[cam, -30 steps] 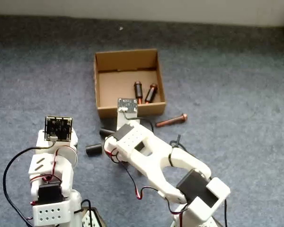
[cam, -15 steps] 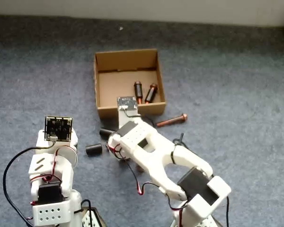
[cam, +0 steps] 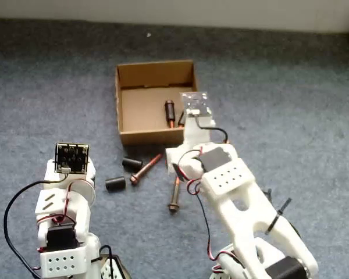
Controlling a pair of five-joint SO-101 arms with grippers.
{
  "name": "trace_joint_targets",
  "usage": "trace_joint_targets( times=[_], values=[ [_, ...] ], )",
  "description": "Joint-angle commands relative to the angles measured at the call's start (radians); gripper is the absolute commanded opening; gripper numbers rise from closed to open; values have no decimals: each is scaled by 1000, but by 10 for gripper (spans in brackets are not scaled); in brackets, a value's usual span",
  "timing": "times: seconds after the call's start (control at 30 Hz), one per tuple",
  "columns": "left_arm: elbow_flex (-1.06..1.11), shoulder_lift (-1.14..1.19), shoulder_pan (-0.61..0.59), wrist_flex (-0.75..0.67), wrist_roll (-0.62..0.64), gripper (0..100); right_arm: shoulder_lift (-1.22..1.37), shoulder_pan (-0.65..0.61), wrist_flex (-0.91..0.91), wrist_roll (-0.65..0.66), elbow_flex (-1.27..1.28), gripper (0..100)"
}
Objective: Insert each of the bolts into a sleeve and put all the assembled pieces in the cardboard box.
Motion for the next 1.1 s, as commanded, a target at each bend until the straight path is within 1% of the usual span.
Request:
trace_joint_targets(
  times=[0.0,0.27,0.33,0.5,0.63,0.77,0.9,1.0,1.07],
  values=[
    [18,-10,5,3,-11,7,-145,85,-13,15,51,5],
    [18,-10,7,12,-11,7,-375,242,-24,17,252,5],
    [18,-10,8,18,-11,7,-430,295,-84,17,317,5],
    [18,-10,8,23,-11,7,-561,418,-305,9,529,5],
    [18,-10,10,25,-11,7,-664,463,-409,9,670,5],
    [18,-10,18,23,-8,7,-766,467,-418,9,740,5],
    [16,-10,82,23,-14,7,-857,484,-418,9,768,5],
    [2,-10,137,25,-84,7,-926,556,-418,8,792,5],
    [-41,-10,162,25,-100,7,-977,621,-414,3,794,5]
  ],
)
